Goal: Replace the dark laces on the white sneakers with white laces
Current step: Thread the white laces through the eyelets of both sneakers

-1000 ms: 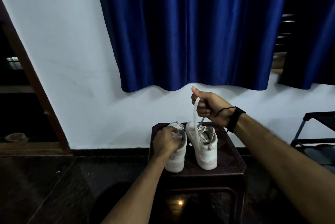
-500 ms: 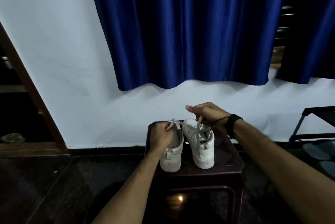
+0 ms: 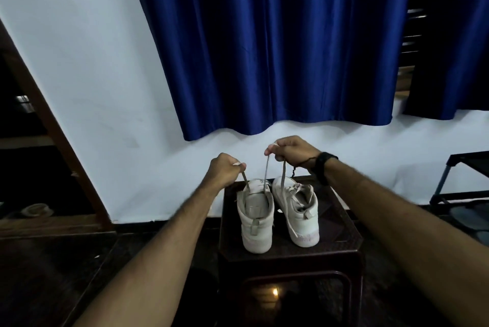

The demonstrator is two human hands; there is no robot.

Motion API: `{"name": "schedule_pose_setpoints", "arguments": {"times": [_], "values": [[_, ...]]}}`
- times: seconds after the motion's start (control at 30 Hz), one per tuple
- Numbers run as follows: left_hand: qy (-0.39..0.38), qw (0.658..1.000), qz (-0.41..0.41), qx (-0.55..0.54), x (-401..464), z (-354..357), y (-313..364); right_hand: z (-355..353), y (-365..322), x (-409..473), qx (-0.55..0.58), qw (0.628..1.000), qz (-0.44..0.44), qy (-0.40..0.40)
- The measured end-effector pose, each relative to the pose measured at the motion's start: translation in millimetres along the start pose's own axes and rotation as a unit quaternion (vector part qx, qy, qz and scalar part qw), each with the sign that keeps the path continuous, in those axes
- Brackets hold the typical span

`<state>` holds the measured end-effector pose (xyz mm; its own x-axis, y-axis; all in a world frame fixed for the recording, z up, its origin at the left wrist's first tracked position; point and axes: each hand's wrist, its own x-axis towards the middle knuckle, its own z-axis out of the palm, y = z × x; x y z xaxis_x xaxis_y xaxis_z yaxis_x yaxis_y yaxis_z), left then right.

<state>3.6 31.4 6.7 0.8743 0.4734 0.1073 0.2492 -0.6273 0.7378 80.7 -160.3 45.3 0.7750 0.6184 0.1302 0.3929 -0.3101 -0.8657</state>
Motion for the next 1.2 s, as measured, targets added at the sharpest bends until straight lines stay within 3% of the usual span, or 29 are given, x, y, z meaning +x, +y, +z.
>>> {"name": "schedule_pose_setpoints", "arguments": {"times": [0.17, 0.4, 0.57, 0.7, 0.8, 1.03, 1.2], "values": [[-0.010, 1.000, -0.011, 0.018, 5.7, -30.0, 29.7, -2.6, -31.6, 9.2, -0.053, 0.998, 0.022, -0.011], [0.041, 0.983, 0.009, -0.179, 14.4, -58.7, 80.0, -9.6, -52.1, 19.0, -0.006, 0.999, 0.021, 0.035], [0.037, 0.981, 0.020, -0.187, 20.7, -79.1, 109.0, -24.1, -67.1, 27.3, 0.021, 0.997, 0.009, 0.071], [-0.034, 0.981, -0.010, -0.192, 20.0, -94.7, 127.0, -36.7, -95.3, 24.9, -0.009, 1.000, 0.023, -0.009], [-0.083, 0.989, 0.018, -0.124, 14.9, -111.7, 145.9, -48.9, -111.5, 25.1, -0.051, 0.997, 0.027, -0.052], [-0.098, 0.986, 0.067, -0.114, 3.9, -140.0, 173.2, -80.5, -143.2, 21.9, -0.020, 0.998, 0.048, -0.019], [-0.136, 0.967, 0.100, -0.191, -0.6, -126.7, 163.9, -96.1, -161.1, 11.5, -0.130, 0.990, 0.019, -0.055]]}}
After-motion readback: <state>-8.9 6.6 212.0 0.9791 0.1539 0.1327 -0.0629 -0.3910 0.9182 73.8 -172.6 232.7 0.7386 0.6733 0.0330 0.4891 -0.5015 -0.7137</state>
